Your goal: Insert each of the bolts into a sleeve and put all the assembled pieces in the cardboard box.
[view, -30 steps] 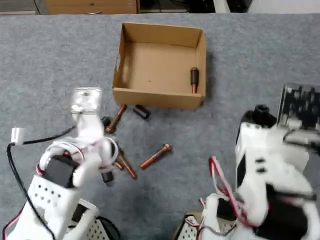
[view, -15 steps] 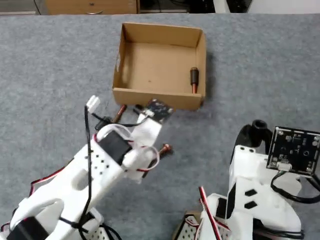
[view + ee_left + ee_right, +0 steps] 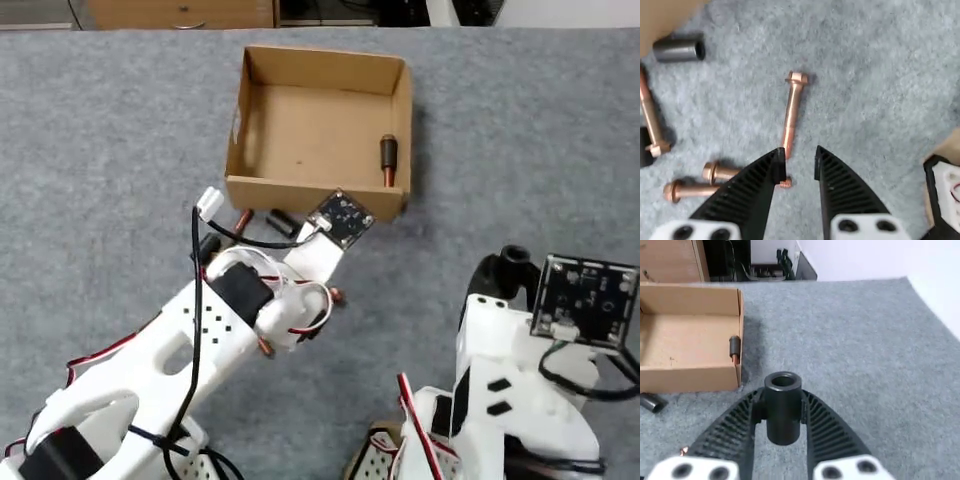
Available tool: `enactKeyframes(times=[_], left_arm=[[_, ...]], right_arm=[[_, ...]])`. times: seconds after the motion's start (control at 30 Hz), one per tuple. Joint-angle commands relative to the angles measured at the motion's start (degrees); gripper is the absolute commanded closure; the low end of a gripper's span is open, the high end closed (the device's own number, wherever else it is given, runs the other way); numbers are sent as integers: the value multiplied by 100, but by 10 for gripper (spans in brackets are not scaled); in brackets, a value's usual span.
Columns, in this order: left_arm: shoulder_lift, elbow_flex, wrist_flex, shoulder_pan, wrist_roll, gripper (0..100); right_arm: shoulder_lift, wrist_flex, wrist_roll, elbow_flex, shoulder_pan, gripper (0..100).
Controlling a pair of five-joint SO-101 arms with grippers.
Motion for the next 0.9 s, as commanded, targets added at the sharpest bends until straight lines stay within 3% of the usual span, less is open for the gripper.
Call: enactKeyframes(times=[0.0,0.87], left_arm=[[110,167,-457,70,-457,897],[4154,-1996,-985,-79,-730,895]], right_arm=[[40,-44,-62,198,75,998],[48,-123,-9,382,48,998]])
